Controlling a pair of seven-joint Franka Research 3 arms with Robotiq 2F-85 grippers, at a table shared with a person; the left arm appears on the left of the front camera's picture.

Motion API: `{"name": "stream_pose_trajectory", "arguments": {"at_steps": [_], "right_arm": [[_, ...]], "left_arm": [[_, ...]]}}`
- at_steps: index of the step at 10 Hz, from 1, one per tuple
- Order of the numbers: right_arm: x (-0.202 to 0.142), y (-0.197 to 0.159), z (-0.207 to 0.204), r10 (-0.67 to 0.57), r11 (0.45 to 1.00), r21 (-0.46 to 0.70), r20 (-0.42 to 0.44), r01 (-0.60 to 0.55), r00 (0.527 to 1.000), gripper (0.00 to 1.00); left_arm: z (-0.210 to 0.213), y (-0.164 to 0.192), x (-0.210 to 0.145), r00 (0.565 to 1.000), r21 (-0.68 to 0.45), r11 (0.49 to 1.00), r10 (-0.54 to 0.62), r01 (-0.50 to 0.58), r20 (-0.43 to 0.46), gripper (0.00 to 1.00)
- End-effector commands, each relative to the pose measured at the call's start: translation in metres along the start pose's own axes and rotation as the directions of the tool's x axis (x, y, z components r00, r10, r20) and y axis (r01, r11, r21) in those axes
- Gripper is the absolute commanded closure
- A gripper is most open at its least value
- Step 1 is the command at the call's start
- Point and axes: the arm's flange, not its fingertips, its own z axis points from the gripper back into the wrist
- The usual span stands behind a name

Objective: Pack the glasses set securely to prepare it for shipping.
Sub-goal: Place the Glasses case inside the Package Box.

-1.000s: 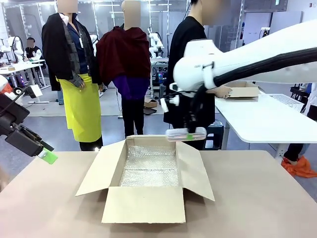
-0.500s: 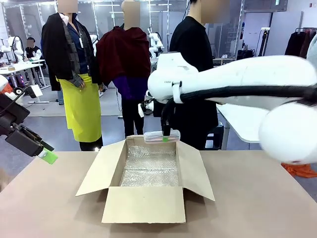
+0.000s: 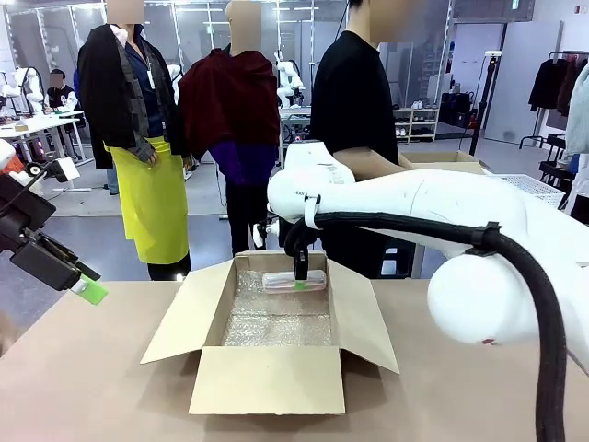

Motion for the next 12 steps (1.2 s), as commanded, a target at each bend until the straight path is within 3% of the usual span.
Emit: {"name": "stream_pose_trajectory", "arguments": {"at_steps": [1, 2, 4, 6, 7, 12], "right_arm": [[0.024, -0.033, 0.012, -0.032, 0.999, 0.017, -0.004, 0.032, 0.999, 0.10], [0.022, -0.031, 0.010, -0.034, 0.999, 0.018, -0.012, 0.035, 0.999, 0.00], [0.018, -0.026, 0.016, -0.038, 0.999, 0.038, 0.005, 0.038, 0.999, 0.00], [0.014, -0.015, 0.022, -0.026, 0.999, 0.020, -0.032, 0.026, 0.999, 0.00], [-0.001, 0.000, 0.008, -0.009, 1.000, 0.020, -0.002, 0.009, 1.000, 0.00], [-0.001, 0.000, 0.008, -0.009, 1.000, 0.020, -0.002, 0.009, 1.000, 0.00]], "left_arm": [[0.001, 0.001, 0.001, 1.000, -0.014, 1.000, -0.019, 0.019, 0.017, 0.00], [0.001, 0.001, 0.001, 1.000, -0.014, 1.000, -0.019, 0.019, 0.017, 0.00], [0.001, 0.001, 0.001, 1.000, -0.014, 1.000, -0.019, 0.019, 0.017, 0.00], [0.001, 0.001, 0.001, 1.000, -0.014, 1.000, -0.019, 0.019, 0.017, 0.00], [0.001, 0.001, 0.001, 1.000, -0.014, 1.000, -0.019, 0.019, 0.017, 0.00], [0.001, 0.001, 0.001, 1.000, -0.014, 1.000, -0.019, 0.019, 0.017, 0.00]]}}
